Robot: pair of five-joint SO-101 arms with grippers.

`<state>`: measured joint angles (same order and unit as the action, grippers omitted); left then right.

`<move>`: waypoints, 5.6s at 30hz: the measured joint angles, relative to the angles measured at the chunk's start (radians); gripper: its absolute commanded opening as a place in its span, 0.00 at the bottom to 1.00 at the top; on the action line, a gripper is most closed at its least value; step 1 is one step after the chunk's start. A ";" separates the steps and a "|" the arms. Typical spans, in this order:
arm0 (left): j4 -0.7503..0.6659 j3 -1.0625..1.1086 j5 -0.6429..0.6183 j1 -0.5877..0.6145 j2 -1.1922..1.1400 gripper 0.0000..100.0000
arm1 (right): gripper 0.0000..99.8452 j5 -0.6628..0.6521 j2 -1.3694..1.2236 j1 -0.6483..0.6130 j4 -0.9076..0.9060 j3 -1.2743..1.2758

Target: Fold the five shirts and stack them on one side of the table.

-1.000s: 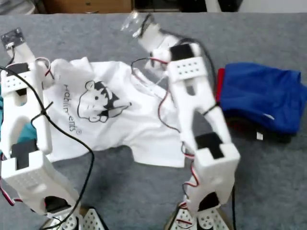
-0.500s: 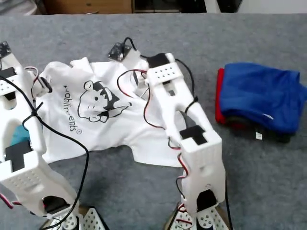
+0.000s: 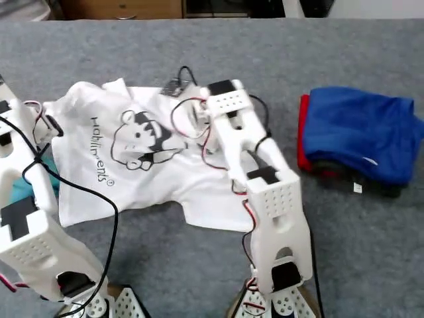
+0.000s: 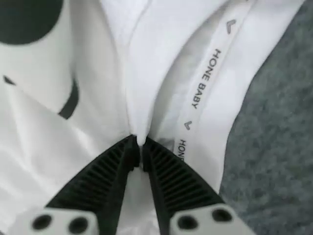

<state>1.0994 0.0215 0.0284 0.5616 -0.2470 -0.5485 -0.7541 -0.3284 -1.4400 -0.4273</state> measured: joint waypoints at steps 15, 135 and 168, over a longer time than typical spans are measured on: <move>0.009 0.032 0.092 0.020 0.000 0.22 | 0.00 -0.308 0.379 0.218 -0.227 0.311; 0.462 -0.204 -0.448 -0.226 -0.107 0.14 | 0.00 -0.169 -0.628 0.143 -0.328 -1.123; 0.428 -0.365 -0.709 -0.259 -0.341 0.15 | 0.00 -0.169 -0.628 0.143 -0.328 -1.123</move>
<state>1.5275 -0.3437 -0.6805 0.3023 -0.5877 -0.7173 -1.3817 -0.1857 -1.7683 -1.5505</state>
